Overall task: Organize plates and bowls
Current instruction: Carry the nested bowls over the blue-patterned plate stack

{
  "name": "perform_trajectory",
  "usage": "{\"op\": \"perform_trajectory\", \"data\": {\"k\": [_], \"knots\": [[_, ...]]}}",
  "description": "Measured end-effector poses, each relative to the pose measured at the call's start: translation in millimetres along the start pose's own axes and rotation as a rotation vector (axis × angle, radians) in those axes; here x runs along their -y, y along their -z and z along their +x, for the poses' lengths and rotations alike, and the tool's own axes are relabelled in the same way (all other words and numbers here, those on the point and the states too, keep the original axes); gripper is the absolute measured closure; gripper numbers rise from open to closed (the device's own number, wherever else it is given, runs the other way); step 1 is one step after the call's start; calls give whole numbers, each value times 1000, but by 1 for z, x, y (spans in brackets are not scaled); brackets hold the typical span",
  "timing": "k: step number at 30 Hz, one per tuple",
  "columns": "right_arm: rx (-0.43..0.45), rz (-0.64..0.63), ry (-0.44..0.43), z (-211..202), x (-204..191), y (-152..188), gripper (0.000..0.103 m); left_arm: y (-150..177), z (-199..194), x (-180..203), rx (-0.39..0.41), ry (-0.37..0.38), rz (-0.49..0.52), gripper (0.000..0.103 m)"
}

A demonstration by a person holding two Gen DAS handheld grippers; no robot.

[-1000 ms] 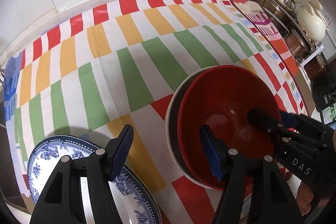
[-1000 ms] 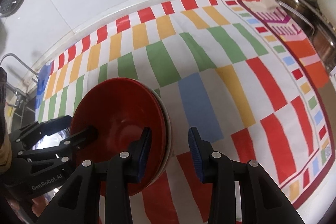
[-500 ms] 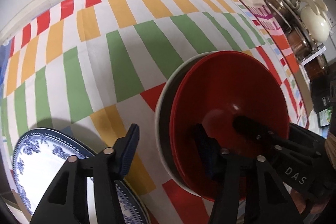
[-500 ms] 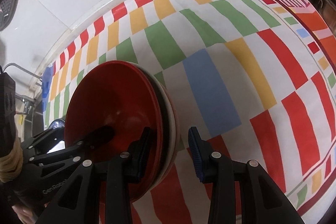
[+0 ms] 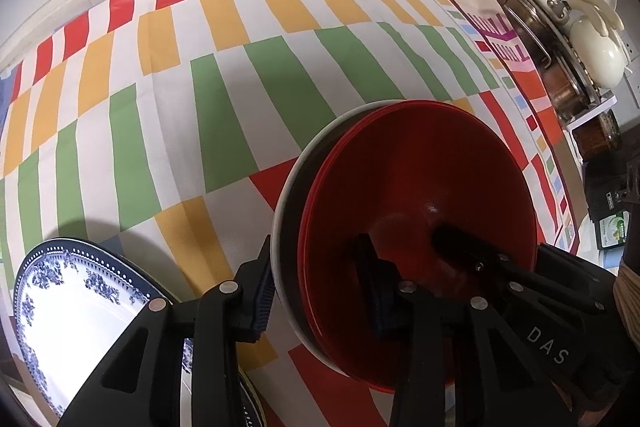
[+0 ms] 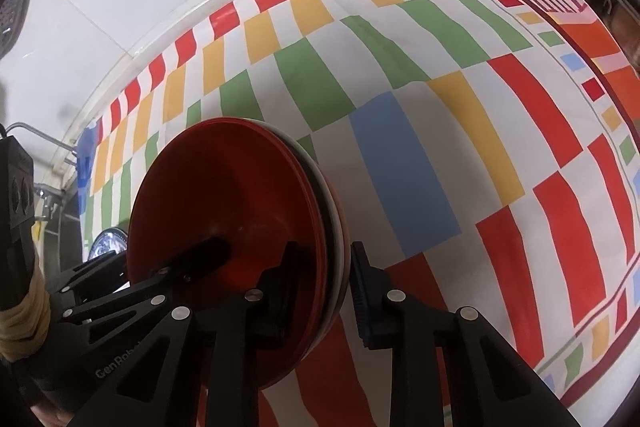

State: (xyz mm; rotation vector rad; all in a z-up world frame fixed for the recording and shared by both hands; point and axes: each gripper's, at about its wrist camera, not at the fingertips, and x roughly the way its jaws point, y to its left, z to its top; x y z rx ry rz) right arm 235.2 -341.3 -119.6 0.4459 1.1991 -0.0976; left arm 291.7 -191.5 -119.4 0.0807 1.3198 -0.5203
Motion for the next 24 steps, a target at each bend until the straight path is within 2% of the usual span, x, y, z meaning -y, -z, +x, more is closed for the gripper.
{"op": "perform_trajectory", "data": {"k": [11,24], "knots": [[0,17,15,-11,-4,-1,78,0,-15,0,31,5,13,66],[56,-82,7,-46,-50,6,78,17,-68,-27,136,-1,-38,66]]}}
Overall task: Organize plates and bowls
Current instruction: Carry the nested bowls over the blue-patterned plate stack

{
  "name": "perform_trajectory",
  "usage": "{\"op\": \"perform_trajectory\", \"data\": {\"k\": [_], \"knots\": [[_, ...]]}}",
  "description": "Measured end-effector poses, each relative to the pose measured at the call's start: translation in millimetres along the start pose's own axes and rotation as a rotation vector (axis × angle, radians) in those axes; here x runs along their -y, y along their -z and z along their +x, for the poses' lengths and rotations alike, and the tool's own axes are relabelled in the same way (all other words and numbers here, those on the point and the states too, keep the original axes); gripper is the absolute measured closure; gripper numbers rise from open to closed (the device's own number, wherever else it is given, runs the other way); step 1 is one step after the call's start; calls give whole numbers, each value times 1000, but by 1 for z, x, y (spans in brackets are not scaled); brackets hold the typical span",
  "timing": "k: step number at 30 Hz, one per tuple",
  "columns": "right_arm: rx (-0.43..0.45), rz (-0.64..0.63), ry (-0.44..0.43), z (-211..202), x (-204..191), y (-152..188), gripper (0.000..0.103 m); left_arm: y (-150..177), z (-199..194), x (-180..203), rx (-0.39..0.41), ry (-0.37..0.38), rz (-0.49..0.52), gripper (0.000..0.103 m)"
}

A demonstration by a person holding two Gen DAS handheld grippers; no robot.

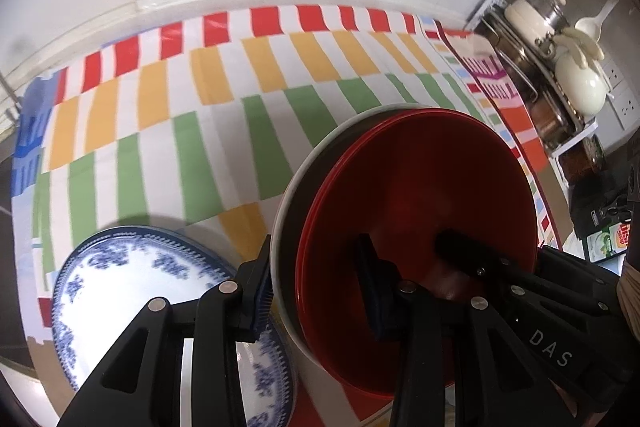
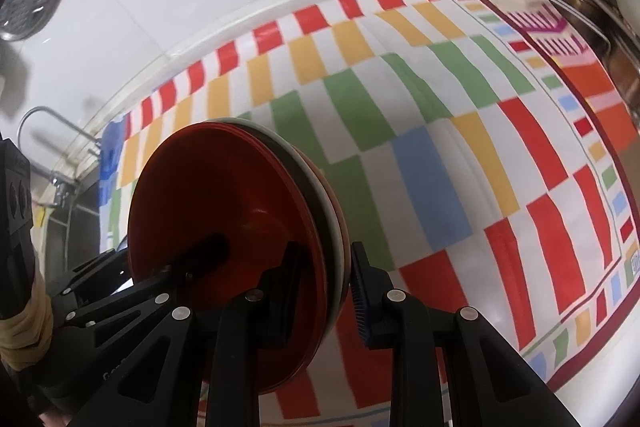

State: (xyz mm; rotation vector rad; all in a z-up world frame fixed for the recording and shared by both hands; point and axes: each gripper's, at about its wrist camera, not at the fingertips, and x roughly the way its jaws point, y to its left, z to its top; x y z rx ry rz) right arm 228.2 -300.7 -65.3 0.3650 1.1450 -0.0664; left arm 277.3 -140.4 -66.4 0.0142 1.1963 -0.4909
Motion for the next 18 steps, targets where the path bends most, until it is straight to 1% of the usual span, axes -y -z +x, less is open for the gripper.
{"op": "perform_trajectory", "data": {"k": [8,18], "knots": [[11,-83,-35,-9,-39,8,78,18,-32,-29,45,-45,-59,66],[-45,-187,-107,1,-92,20,78,51,-57,-78,49,-112,-159,66]]}}
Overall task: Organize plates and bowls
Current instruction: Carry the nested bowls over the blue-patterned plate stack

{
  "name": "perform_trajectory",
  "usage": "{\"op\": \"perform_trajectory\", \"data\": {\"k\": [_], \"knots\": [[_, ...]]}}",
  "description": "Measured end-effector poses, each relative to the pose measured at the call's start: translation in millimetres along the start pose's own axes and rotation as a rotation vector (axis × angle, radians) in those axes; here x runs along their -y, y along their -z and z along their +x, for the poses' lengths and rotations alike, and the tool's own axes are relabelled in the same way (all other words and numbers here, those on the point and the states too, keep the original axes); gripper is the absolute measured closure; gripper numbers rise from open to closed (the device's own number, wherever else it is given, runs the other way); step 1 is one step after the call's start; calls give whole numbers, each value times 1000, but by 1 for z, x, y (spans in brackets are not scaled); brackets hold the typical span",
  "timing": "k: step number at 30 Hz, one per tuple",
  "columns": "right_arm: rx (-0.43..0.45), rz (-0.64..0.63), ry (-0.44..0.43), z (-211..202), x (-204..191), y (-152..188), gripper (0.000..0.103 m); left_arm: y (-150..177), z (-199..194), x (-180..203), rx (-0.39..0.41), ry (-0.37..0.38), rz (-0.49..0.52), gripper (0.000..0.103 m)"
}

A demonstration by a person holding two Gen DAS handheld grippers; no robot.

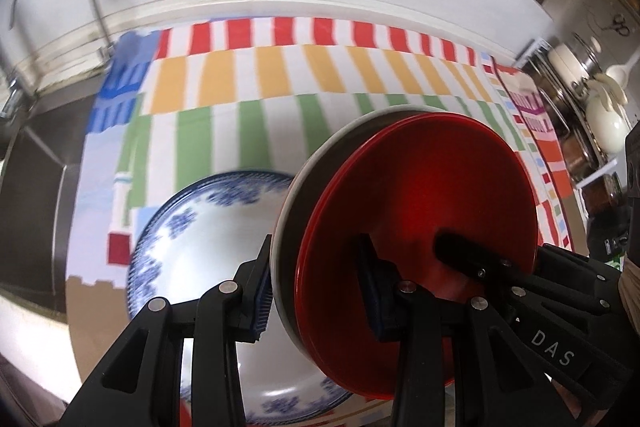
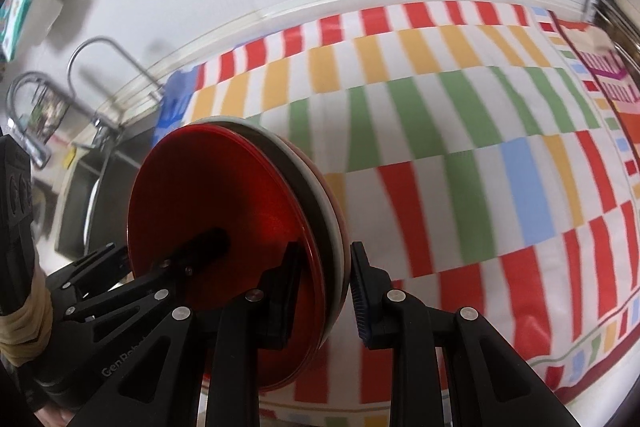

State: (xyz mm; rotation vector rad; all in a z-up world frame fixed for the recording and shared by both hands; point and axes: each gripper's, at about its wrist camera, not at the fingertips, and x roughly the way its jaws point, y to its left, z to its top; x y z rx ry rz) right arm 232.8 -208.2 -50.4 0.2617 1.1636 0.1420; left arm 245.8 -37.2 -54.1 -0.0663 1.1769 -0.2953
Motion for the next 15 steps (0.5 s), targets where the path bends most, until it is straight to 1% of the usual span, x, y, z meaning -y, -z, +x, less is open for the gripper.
{"op": "perform_trajectory", "data": {"k": [10,15], "knots": [[-76,-67,-43,25,-39,9,78,19,-4,-45,-34,-43,-76,66],[-124,-66,-52,37,-50,13,78,26,1,-56,-55,-51,-92,65]]}}
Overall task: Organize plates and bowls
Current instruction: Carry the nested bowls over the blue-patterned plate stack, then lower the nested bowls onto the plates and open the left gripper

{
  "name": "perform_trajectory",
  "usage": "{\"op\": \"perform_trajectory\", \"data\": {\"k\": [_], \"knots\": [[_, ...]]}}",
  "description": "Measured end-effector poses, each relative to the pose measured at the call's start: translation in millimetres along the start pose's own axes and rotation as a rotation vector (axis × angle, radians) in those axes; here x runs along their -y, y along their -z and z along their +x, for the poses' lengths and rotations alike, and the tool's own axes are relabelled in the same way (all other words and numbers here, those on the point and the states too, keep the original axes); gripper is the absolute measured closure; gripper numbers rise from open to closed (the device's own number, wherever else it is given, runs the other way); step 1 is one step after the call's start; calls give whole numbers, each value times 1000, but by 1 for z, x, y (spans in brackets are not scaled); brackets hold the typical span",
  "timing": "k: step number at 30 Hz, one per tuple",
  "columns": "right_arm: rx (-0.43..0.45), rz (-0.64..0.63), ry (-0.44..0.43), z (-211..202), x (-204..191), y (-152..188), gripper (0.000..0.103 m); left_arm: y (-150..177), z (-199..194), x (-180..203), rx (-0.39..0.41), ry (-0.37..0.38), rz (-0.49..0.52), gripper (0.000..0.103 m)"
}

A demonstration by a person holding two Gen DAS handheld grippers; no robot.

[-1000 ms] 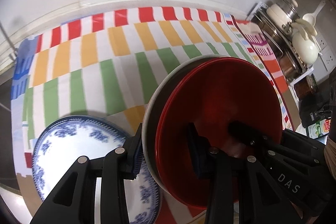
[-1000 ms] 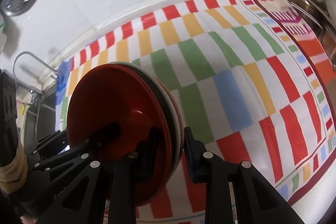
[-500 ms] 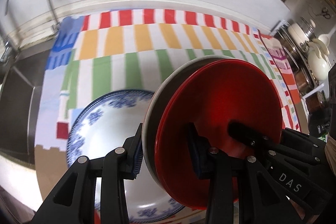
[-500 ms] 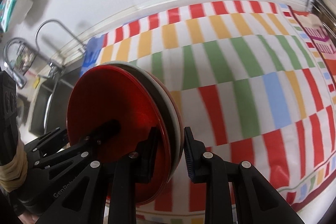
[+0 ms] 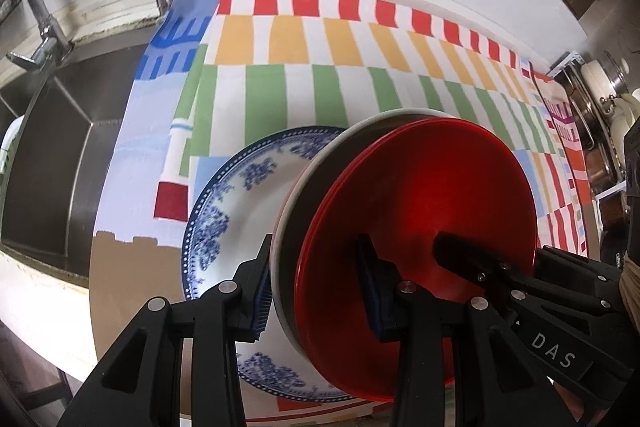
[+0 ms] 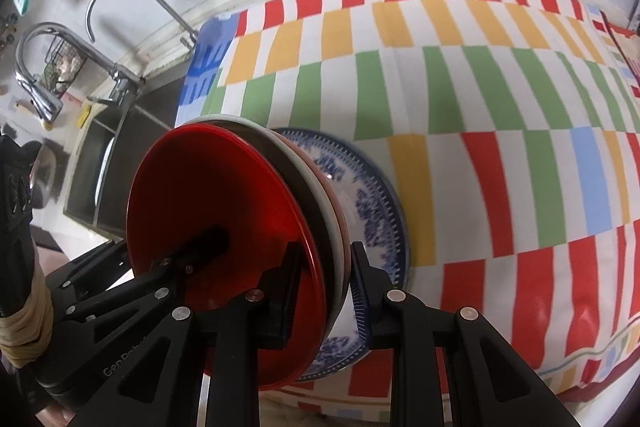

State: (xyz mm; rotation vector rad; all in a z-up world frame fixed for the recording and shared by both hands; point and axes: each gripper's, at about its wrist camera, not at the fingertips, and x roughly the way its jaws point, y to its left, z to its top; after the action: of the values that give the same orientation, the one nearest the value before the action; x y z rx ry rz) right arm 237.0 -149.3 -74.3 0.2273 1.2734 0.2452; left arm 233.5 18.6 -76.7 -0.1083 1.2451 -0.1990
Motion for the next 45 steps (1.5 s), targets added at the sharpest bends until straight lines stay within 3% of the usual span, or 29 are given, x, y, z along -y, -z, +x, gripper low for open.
{"op": "perform_trajectory", "data": {"k": [13,24,29,35,41,45], "knots": [[-84,28,9,26,-7,-1,78,3,19,-13,-65,14,-6,65],[-87,48,20,33,-8,-4,75,-1,24,-17,-78,53,11,65],[-58,29,21,31,-12,-3,69,-3,17,-19,-38,52,28,55],[87,13,87,0,-15,2,60,-2,-11,-20,95,0,63,40],[283,-13,199,-41,-15,15,43,13,-42,-14,242,-59,87,28],[406,-53,268,-63,-11,33,32,34,-60,-13,328,-78,36,20]]}}
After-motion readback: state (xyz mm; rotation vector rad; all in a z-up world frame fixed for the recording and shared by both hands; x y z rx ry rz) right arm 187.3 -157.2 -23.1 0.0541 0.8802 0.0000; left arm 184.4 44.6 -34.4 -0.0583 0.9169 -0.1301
